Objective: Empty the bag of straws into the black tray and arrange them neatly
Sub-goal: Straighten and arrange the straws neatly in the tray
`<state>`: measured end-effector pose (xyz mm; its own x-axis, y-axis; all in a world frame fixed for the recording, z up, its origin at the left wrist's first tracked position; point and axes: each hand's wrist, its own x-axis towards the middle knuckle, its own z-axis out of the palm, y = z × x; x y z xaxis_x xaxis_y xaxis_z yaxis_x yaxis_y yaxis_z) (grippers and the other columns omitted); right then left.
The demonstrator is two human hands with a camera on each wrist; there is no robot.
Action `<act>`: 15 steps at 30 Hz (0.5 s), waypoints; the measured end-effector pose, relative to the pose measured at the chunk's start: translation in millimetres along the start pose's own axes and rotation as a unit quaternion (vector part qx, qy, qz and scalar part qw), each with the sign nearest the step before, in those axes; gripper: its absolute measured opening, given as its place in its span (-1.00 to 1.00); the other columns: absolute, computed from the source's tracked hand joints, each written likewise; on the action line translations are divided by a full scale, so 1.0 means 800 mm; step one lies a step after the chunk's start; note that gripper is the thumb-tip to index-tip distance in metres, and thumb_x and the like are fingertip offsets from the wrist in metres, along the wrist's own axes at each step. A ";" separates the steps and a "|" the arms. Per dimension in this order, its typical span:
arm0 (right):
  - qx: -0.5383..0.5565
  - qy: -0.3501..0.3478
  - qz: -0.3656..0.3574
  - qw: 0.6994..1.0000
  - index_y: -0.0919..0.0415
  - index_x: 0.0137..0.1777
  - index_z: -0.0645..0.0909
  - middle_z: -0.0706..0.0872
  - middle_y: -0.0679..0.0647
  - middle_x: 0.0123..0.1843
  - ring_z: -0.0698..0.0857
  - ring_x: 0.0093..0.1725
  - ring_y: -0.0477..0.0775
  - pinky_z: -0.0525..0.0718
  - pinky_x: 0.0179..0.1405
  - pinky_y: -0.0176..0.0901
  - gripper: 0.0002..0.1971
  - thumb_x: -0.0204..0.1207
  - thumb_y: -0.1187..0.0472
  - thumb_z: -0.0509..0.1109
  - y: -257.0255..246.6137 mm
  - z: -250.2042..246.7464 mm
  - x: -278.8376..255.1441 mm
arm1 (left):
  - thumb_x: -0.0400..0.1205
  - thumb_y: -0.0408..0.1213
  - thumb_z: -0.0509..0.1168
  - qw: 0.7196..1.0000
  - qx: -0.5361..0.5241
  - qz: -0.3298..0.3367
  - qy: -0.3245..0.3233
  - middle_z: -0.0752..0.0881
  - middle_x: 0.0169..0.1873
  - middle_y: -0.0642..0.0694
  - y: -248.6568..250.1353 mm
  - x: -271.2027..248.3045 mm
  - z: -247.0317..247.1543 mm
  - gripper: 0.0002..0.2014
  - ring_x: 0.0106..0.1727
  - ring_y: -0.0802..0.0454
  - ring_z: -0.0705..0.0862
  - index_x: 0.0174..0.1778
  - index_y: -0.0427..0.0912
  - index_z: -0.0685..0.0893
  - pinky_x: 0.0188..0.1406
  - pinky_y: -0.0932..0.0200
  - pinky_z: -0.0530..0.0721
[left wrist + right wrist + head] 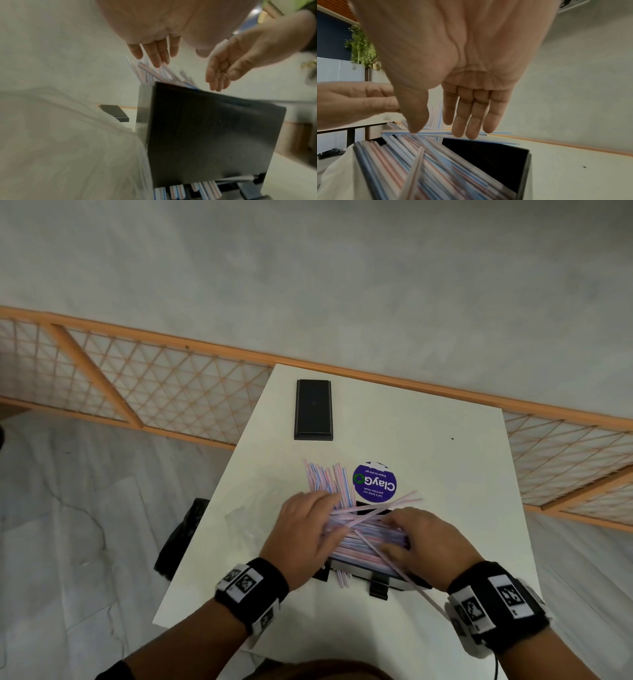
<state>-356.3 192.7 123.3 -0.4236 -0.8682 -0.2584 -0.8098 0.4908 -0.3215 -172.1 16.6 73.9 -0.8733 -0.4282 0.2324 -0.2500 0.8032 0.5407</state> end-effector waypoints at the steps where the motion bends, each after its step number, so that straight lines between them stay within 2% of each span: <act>1: 0.003 0.012 0.000 1.000 -0.15 0.31 0.61 0.67 -0.22 0.19 0.65 0.17 -0.09 0.46 0.00 -0.32 -0.59 0.51 -0.24 0.43 0.000 0.000 -0.005 | 0.80 0.12 0.20 0.999 -0.022 -0.039 0.015 0.59 0.43 0.02 -0.003 -0.006 -0.007 -0.50 0.46 0.08 0.48 0.60 -0.04 0.51 0.55 0.09 0.38; 4: 0.007 0.002 0.018 1.000 -0.16 0.27 0.59 0.61 -0.23 0.15 0.66 0.10 -0.12 0.56 -0.01 -0.28 -0.57 0.46 -0.29 0.43 0.005 0.006 -0.022 | 0.81 0.04 0.17 0.986 -0.068 -0.144 0.044 0.52 0.47 -0.01 -0.018 -0.024 -0.018 -0.53 0.48 0.06 0.46 0.61 -0.06 0.46 0.50 0.11 0.44; 7: -0.037 -0.066 0.051 0.996 -0.11 0.11 0.54 0.56 -0.15 0.10 0.68 0.03 -0.04 0.67 -0.03 -0.10 -0.59 0.43 -0.35 0.34 0.009 0.015 -0.034 | 0.81 0.05 0.18 0.972 -0.103 -0.213 0.002 0.49 0.42 0.02 -0.030 -0.036 -0.016 -0.52 0.31 0.06 0.60 0.64 0.00 0.42 0.34 0.02 0.66; 10: -0.055 -0.100 0.055 0.992 -0.02 0.02 0.54 0.60 -0.13 0.07 0.68 0.05 0.00 0.64 -0.02 -0.07 -0.73 0.58 -0.20 0.29 0.010 0.021 -0.037 | 0.82 -0.11 0.21 0.970 -0.122 -0.208 -0.032 0.56 0.27 0.07 -0.031 -0.039 -0.010 -0.65 0.09 0.18 0.65 0.54 -0.01 0.55 0.20 0.07 0.71; 13: -0.057 -0.110 0.044 0.991 0.01 -0.03 0.54 0.65 -0.09 0.03 0.68 0.05 0.03 0.62 -0.04 -0.06 -0.80 0.65 -0.10 0.25 0.006 0.026 -0.036 | 0.83 -0.25 0.20 0.978 -0.114 -0.177 -0.010 0.60 0.09 0.08 -0.028 -0.032 -0.004 -0.77 0.02 0.19 0.65 0.33 -0.03 0.69 0.15 0.10 0.70; 15: -0.067 -0.104 0.033 0.992 0.01 0.00 0.56 0.68 -0.07 0.06 0.69 0.08 0.07 0.59 -0.06 -0.06 -0.81 0.69 -0.05 0.21 0.001 0.027 -0.035 | 0.82 -0.26 0.20 0.984 -0.088 -0.157 -0.009 0.62 0.05 0.06 -0.024 -0.024 -0.002 -0.76 0.03 0.15 0.64 0.32 -0.05 0.72 0.12 0.15 0.69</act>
<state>-336.0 219.1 110.7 -0.3965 -0.7934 -0.4618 -0.8353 0.5205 -0.1770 -149.9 8.7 60.2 -0.7717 -0.6357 0.0181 -0.4337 0.5469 0.7162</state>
